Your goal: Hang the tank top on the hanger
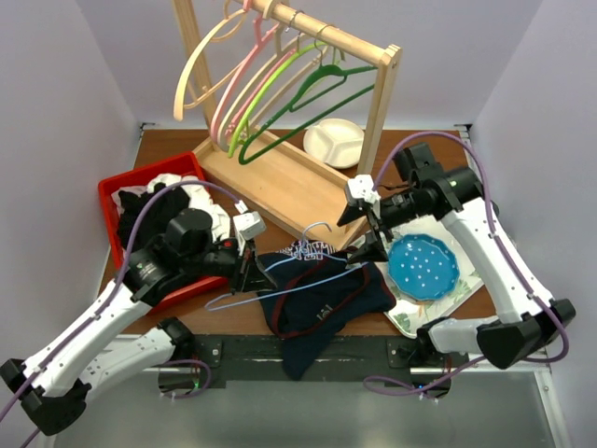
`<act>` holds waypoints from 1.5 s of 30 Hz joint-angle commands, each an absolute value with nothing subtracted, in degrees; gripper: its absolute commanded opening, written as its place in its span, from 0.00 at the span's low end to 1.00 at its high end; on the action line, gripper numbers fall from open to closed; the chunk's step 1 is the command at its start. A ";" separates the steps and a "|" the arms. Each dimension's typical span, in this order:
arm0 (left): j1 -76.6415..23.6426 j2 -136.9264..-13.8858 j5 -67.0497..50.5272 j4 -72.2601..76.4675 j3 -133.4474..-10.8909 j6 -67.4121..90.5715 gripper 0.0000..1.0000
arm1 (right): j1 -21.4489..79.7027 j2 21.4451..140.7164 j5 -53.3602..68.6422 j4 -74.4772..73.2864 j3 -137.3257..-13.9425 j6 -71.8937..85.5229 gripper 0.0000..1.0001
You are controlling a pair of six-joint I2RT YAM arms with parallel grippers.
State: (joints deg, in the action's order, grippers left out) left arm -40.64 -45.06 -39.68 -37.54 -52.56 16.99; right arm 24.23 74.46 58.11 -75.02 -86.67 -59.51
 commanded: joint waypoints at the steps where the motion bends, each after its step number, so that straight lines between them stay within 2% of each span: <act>1: -40.96 -45.79 -46.58 -21.02 -49.23 22.06 0.00 | 25.05 75.32 67.12 -72.16 -83.95 -52.14 0.91; 6: -41.04 -47.80 -47.81 -12.06 -47.37 26.01 0.00 | 25.57 73.48 68.55 -64.52 -79.02 -44.31 0.87; 9: -41.13 -49.74 -47.90 -9.60 -47.37 26.72 0.00 | 26.36 73.65 69.43 -61.71 -77.96 -41.05 0.79; 12: -42.36 -51.67 -48.34 -4.24 -46.06 29.35 0.00 | 26.98 74.53 70.22 -60.73 -78.13 -39.20 0.56; 13: -42.80 -52.11 -47.38 -3.52 -45.79 29.96 0.00 | 27.07 74.79 70.14 -60.82 -78.57 -39.20 0.33; 15: -43.59 -53.60 -46.24 -2.38 -45.79 30.15 0.00 | 27.42 74.88 67.69 -61.69 -79.19 -40.16 0.00; 16: -43.77 -53.79 -44.14 -2.37 -45.79 30.06 0.00 | 27.51 74.97 65.33 -64.40 -80.84 -41.04 0.00; 17: -43.77 -53.96 -42.73 -2.90 -46.05 29.62 0.05 | 27.51 75.14 57.38 -67.82 -82.51 -43.57 0.00; 18: -43.77 -53.70 -41.24 -6.47 -46.92 28.75 0.16 | 27.51 75.76 52.78 -71.85 -86.53 -50.90 0.00; 19: -43.77 -53.44 -36.17 -9.46 -47.63 25.78 0.41 | 27.42 76.46 48.38 -80.33 -88.31 -54.46 0.00; 21: -43.77 -51.78 -29.57 -18.49 -48.95 23.13 0.58 | 24.37 76.91 38.11 -85.85 -89.91 -59.56 0.00; 22: -43.77 -51.16 -23.61 -20.81 -49.04 21.55 0.68 | 22.26 76.03 36.66 -86.30 -88.95 -59.50 0.00; 23: -43.77 -50.72 -21.47 -22.74 -48.87 20.92 0.70 | 19.02 72.46 35.95 -86.31 -87.64 -60.29 0.00; 27: -44.12 -51.50 -16.88 -28.65 -48.34 21.62 0.75 | 18.46 64.96 31.65 -86.31 -80.70 -61.18 0.00; 32: -47.89 -54.48 -11.96 -30.93 -49.13 22.15 0.74 | 18.54 61.18 31.55 -86.31 -77.70 -58.63 0.00; 37: -56.15 -59.05 -2.48 -32.52 -50.71 24.17 0.72 | 17.93 59.68 32.17 -86.05 -78.74 -56.17 0.00; 41: -62.21 -64.84 4.12 -32.70 -51.24 25.84 0.66 | 17.23 60.29 35.23 -86.22 -82.52 -54.50 0.00; 45: -63.98 -69.07 11.31 -33.57 -52.38 27.68 0.56 | 17.14 60.03 36.82 -86.40 -82.19 -54.40 0.00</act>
